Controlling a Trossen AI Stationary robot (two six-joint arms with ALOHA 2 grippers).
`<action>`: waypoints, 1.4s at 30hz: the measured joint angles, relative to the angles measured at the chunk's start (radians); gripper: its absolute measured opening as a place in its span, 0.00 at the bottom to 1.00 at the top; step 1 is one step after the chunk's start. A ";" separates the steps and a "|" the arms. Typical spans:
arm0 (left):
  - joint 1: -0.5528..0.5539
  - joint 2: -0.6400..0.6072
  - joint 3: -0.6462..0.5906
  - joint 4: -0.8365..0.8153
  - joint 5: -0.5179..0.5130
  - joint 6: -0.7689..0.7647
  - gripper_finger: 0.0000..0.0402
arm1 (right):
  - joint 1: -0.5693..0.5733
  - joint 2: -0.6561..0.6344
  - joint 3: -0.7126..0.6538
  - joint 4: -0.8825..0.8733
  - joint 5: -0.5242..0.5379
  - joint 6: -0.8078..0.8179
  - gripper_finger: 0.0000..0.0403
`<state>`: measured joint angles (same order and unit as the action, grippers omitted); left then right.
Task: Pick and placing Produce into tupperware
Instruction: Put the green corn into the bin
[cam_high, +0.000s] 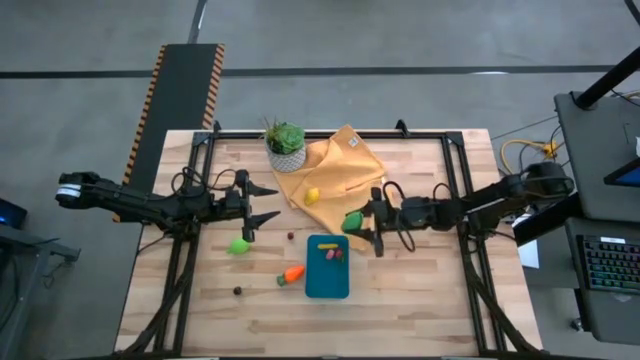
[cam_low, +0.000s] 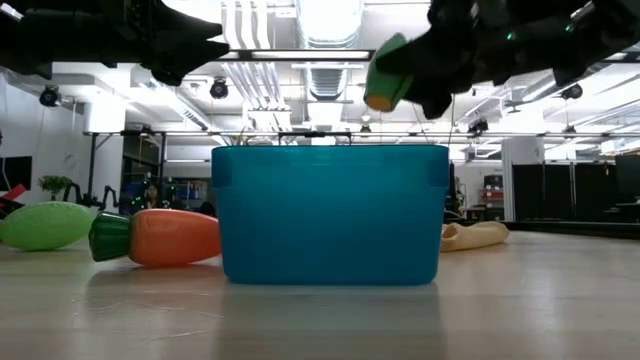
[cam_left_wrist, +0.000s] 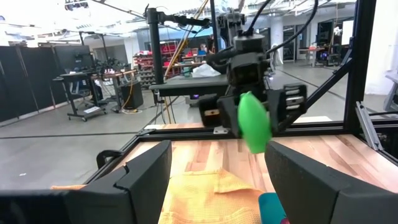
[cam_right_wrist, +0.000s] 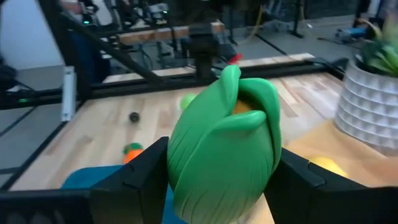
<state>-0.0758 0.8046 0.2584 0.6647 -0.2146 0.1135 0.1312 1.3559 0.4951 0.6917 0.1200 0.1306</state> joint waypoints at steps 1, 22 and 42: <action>0.000 0.000 0.000 0.000 0.000 0.000 0.61 | 0.011 -0.001 0.004 -0.002 0.000 -0.005 0.50; 0.000 0.000 0.000 0.000 0.000 -0.001 0.61 | 0.086 0.086 0.059 -0.006 -0.055 -0.070 0.49; 0.000 0.000 0.000 0.000 0.000 -0.001 0.61 | 0.021 0.445 0.345 -0.074 -0.181 -0.129 0.49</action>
<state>-0.0761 0.8046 0.2584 0.6646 -0.2141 0.1123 0.1518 1.8005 0.8402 0.6177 -0.0606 0.0017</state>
